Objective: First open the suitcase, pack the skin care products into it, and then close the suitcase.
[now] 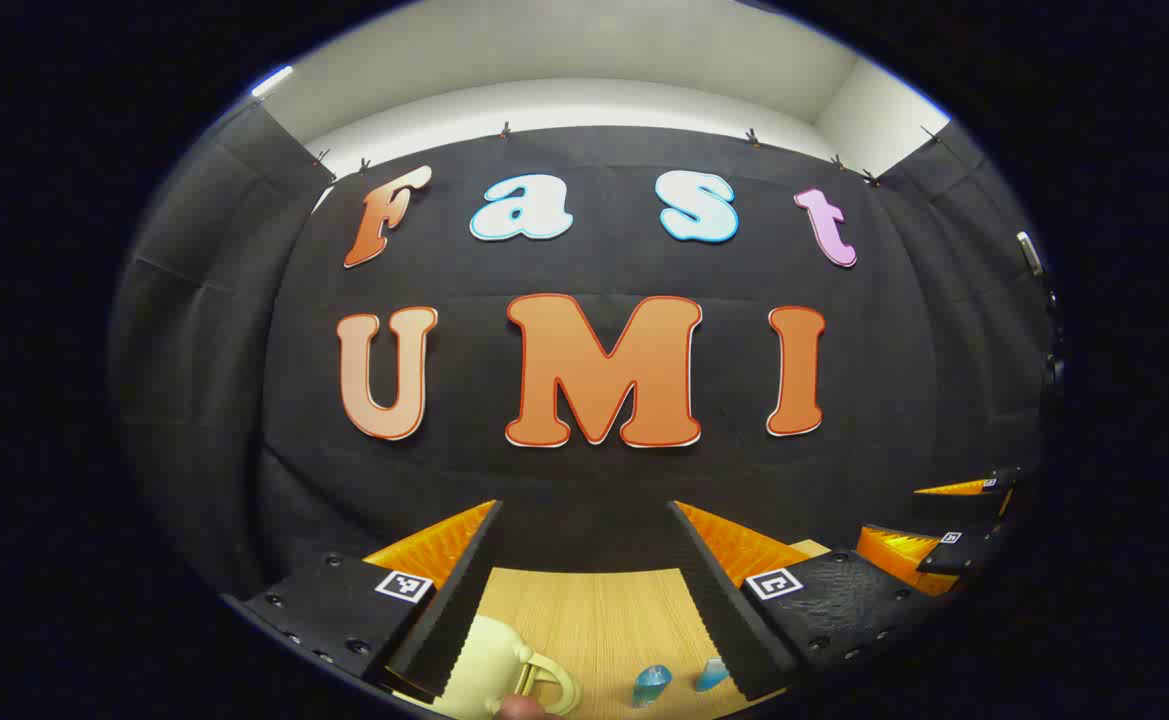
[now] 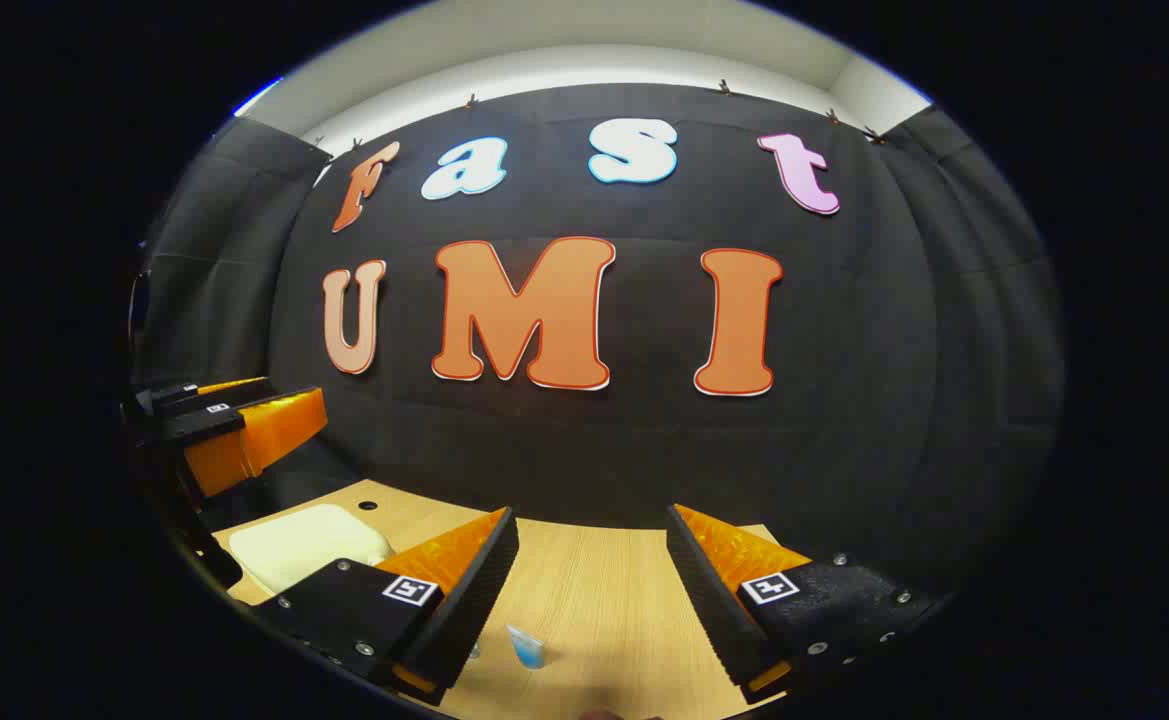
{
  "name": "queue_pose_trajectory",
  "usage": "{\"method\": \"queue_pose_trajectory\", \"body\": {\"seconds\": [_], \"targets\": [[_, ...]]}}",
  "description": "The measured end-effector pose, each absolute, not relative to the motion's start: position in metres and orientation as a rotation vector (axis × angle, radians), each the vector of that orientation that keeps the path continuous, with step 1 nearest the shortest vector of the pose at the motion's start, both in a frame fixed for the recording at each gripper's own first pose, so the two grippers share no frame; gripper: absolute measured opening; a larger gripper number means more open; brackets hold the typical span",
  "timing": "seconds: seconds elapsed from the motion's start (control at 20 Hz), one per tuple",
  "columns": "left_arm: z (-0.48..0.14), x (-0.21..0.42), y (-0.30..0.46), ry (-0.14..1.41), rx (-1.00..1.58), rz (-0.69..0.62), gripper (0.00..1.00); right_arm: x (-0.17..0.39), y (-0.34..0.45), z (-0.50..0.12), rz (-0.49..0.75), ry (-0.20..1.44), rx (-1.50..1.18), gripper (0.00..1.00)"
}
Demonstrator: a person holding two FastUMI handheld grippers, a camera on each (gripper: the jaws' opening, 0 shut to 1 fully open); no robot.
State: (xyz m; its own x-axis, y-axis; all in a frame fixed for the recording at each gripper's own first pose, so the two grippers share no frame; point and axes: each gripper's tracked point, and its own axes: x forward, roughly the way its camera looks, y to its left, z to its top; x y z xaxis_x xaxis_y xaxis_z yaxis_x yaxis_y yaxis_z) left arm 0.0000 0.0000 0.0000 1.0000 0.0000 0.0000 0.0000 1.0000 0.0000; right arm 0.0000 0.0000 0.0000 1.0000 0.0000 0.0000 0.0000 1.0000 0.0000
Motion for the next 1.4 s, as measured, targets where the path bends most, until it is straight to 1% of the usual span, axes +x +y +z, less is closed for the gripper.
{"method": "queue_pose_trajectory", "body": {"seconds": [0.15, 0.2, 0.25, 0.3, 0.35, 0.45, 0.55, 0.6, 0.65, 0.7, 0.75, 0.8, 0.85, 1.0, 1.1, 1.2, 1.3, 1.35, 1.4], "targets": [[-0.004, 0.012, 0.007, 0.008, 0.003, -0.022, 1.00, 0.003, 0.008, 0.001, -0.017, 0.008, -0.001, 0.95], [-0.006, 0.016, 0.009, 0.015, -0.009, -0.025, 0.98, 0.005, 0.010, 0.002, -0.022, 0.007, -0.008, 0.95], [-0.014, 0.021, 0.012, 0.035, -0.014, -0.034, 1.00, 0.006, 0.012, 0.004, -0.029, 0.002, -0.014, 0.94], [-0.018, 0.024, 0.010, 0.051, -0.021, -0.054, 0.98, 0.010, 0.013, 0.005, -0.031, -0.002, -0.017, 0.94], [-0.022, 0.032, 0.010, 0.064, -0.029, -0.063, 0.98, 0.013, 0.016, 0.005, -0.032, 0.002, -0.018, 0.95], [-0.024, 0.047, 0.017, 0.072, -0.024, -0.058, 1.00, 0.022, 0.022, 0.003, -0.023, 0.024, -0.006, 0.95], [-0.024, 0.059, 0.019, 0.077, -0.006, -0.058, 0.98, 0.033, 0.022, 0.001, -0.030, 0.056, 0.006, 0.94], [-0.025, 0.063, 0.018, 0.090, -0.001, -0.067, 0.99, 0.038, 0.026, -0.001, -0.023, 0.085, 0.003, 0.94], [-0.024, 0.065, 0.019, 0.088, -0.005, -0.071, 0.98, 0.042, 0.028, 0.001, -0.019, 0.079, -0.020, 0.99], [-0.021, 0.067, 0.020, 0.090, -0.015, -0.082, 0.99, 0.046, 0.026, 0.009, -0.026, 0.045, -0.037, 0.95], [-0.018, 0.067, 0.018, 0.078, -0.010, -0.099, 0.98, 0.049, 0.028, 0.018, -0.023, 0.017, -0.041, 0.95], [-0.017, 0.067, 0.019, 0.076, 0.003, -0.096, 1.00, 0.050, 0.029, 0.020, -0.023, 0.014, -0.031, 0.94], [-0.015, 0.067, 0.023, 0.068, 0.004, -0.088, 0.99, 0.048, 0.032, 0.017, -0.015, 0.016, -0.013, 0.95], [-0.009, 0.067, 0.032, 0.041, -0.002, -0.045, 1.00, 0.044, 0.040, 0.010, 0.021, 0.035, -0.019, 0.95], [-0.001, 0.065, 0.039, 0.005, 0.045, -0.023, 0.99, 0.040, 0.040, 0.010, 0.023, 0.032, -0.048, 0.94], [0.005, 0.058, 0.041, -0.026, 0.093, -0.010, 1.00, 0.036, 0.041, 0.012, 0.032, 0.023, -0.047, 0.94], [0.000, 0.053, 0.041, -0.024, 0.125, 0.000, 0.99, 0.036, 0.036, 0.011, 0.029, 0.022, -0.039, 0.94], [-0.008, 0.053, 0.041, -0.013, 0.127, 0.002, 1.00, 0.038, 0.034, 0.009, 0.021, 0.020, -0.037, 0.94], [-0.013, 0.053, 0.040, -0.004, 0.120, -0.001, 0.99, 0.039, 0.031, 0.008, 0.016, 0.024, -0.033, 0.94]]}}
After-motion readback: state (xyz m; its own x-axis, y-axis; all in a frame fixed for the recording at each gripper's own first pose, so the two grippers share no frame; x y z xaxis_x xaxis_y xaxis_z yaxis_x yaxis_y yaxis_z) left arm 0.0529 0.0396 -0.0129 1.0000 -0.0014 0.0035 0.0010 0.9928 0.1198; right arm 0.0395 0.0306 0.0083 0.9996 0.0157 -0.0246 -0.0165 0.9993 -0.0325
